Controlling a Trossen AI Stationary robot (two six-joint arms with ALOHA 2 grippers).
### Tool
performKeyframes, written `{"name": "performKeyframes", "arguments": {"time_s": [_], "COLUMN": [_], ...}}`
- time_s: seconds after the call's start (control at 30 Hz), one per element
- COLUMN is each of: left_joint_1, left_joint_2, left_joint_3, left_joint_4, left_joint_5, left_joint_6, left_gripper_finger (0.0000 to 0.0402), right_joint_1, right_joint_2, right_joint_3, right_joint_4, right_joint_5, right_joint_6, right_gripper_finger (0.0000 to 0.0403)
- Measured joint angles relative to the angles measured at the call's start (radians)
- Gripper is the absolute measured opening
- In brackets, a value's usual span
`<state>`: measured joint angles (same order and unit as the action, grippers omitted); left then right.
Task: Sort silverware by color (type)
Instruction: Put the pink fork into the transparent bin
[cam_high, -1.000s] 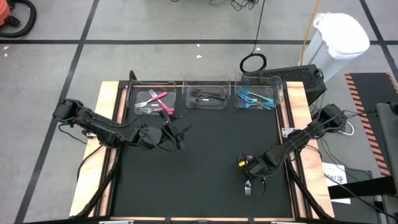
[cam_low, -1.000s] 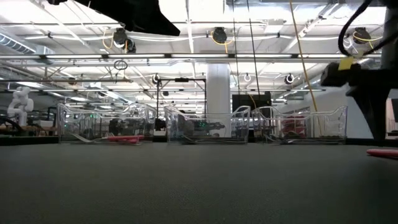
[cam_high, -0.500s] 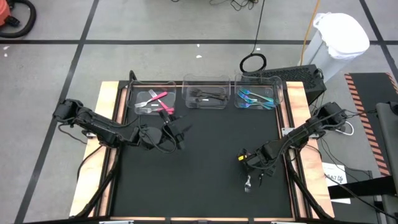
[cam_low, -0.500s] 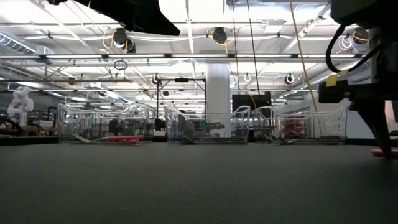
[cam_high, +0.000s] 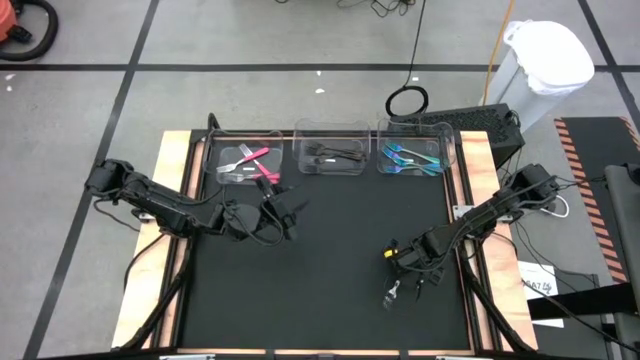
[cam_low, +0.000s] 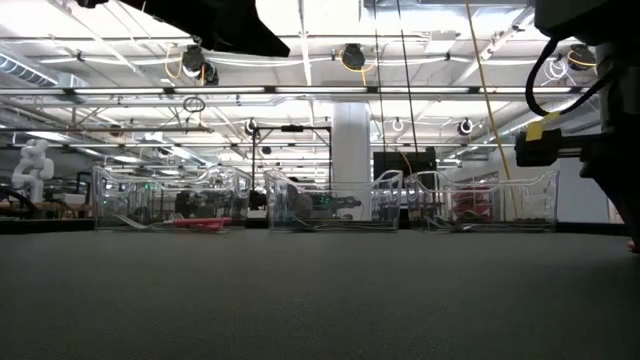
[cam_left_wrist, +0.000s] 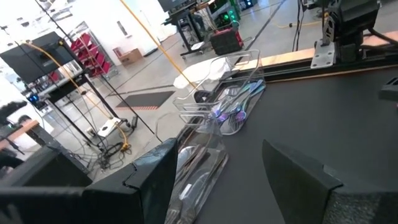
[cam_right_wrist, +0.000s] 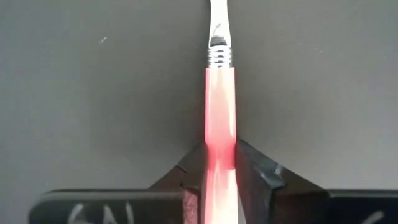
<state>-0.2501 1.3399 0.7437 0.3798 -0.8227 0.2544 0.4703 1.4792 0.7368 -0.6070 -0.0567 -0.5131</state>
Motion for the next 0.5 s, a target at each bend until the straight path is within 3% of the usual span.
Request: {"name": "performKeyframes", "arguments": {"time_s": [0.23,0.5], "left_joint_1": [0.0,-0.005], "left_joint_2": [0.0,0.001], "left_joint_3": [0.0,0.025], "left_joint_4": [0.007,0.003], "left_joint_5": [0.0,0.014], "left_joint_6": [-0.013,-0.013], "left_gripper_finger": [0.0237,0.0237], "right_joint_1": [-0.002,-0.01], "right_joint_2": [0.0,0.003], "right_joint_3": [0.0,0.023], "right_joint_4": [0.019,0.039], "right_joint_5": [0.008,0.01], "right_joint_6": [0.209,0.251], "right_gripper_finger": [0.0056,0.0056]}}
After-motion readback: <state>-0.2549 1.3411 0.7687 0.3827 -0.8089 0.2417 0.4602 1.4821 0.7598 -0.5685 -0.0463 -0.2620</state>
